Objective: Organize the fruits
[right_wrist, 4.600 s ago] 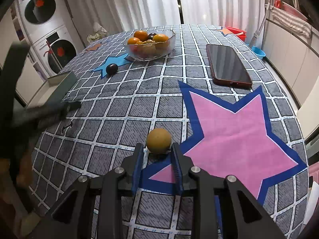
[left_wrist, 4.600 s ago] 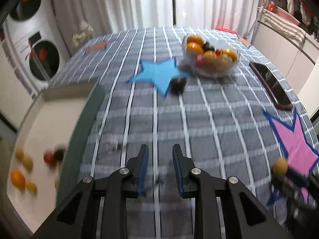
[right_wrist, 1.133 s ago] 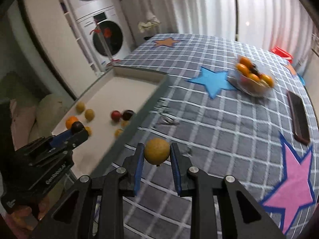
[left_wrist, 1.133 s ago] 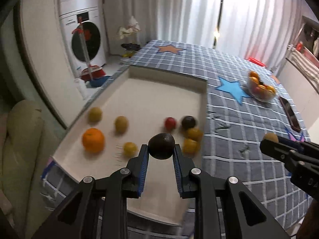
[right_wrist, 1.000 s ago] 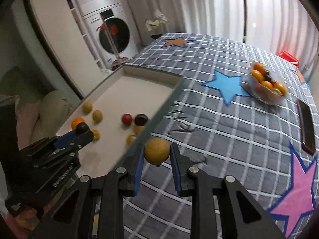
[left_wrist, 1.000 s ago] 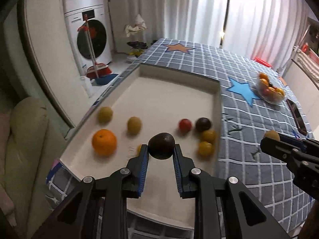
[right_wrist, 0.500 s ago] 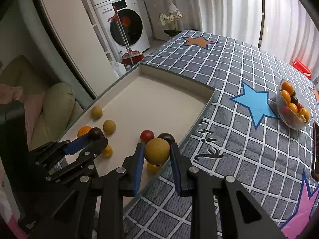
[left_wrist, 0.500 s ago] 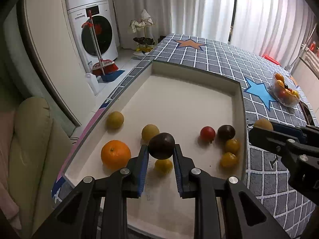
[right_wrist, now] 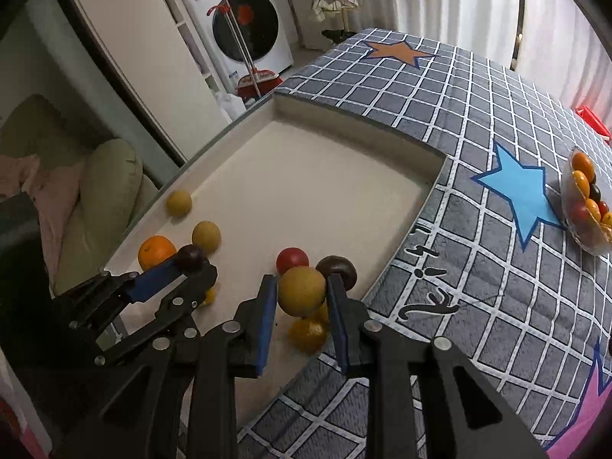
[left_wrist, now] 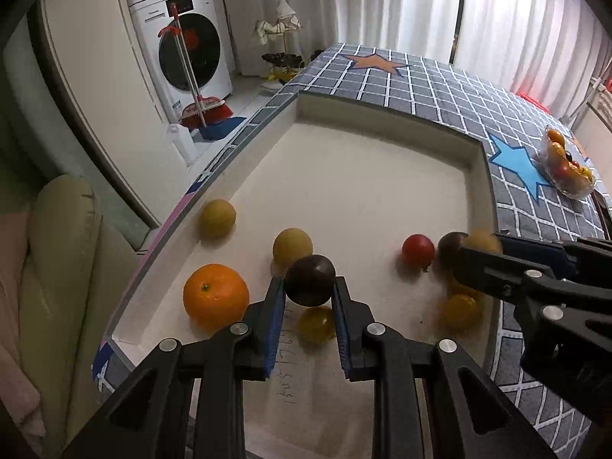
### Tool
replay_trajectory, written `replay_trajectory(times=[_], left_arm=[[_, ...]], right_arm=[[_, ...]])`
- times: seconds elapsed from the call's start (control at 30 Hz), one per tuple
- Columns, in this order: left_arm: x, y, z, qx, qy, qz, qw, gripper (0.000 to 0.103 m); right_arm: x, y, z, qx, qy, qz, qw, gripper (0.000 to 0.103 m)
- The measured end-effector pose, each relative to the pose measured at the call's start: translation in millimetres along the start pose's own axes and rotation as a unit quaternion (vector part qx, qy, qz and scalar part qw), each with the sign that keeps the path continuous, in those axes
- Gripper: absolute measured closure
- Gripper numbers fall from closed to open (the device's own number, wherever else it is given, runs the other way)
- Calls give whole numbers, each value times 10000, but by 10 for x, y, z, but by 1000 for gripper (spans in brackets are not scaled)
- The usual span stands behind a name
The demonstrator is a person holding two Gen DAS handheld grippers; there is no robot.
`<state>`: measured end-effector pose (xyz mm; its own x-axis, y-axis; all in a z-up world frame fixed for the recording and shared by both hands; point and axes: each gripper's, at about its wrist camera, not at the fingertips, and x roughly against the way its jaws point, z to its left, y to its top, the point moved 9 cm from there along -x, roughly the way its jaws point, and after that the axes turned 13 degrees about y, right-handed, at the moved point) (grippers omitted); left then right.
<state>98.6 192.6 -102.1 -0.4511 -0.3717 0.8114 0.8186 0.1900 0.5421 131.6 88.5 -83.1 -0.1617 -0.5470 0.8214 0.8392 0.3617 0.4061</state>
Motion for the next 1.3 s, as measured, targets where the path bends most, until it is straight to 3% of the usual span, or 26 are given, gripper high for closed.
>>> replay_trajectory(times=[0.03,0.07,0.17,0.23,0.27,0.3,0.37,0.47,0.53,0.57,0.7,1.3], left_arm=[[-2,-2,0,-4,-1,4,10000,77],[-5,-4,-5,-19,1,15,10000,77],[-8,-9,-30,-88,-20,49,9999,76],[-8,-14,-36,-126,37,61,9999,59],[2,-12,-34,-113,66,35,9999,31],[30,-5,-31,-64,45,-41,10000,21],[94,19,-14,-47,153,-237,9996,21],[95,5,-21,-79,147,-162,9997,21],[77,-17,-6,-73,192,-50,9998,2],[93,-18,17,-28,220,-97,9997,0],[161,-42,52,7,206,-190,9996,0],[284,-237,91,-111,174,-118,9997,0]], right_arm=[[-5,1,2,-18,18,8,10000,43],[-9,0,6,-36,47,9,10000,37],[24,19,20,40,-4,-53,10000,34],[38,18,32,38,0,-41,10000,31],[47,13,30,18,10,-37,10000,29],[66,11,24,-6,11,-46,10000,25],[96,7,22,-14,-17,-82,10000,24],[127,-23,8,-54,-83,-45,9999,21],[157,-45,21,-76,-59,-44,9999,18],[170,-51,25,-75,-74,-47,9999,17],[222,-86,-3,-42,-319,-31,9995,0],[364,-242,117,318,-711,127,9969,0]])
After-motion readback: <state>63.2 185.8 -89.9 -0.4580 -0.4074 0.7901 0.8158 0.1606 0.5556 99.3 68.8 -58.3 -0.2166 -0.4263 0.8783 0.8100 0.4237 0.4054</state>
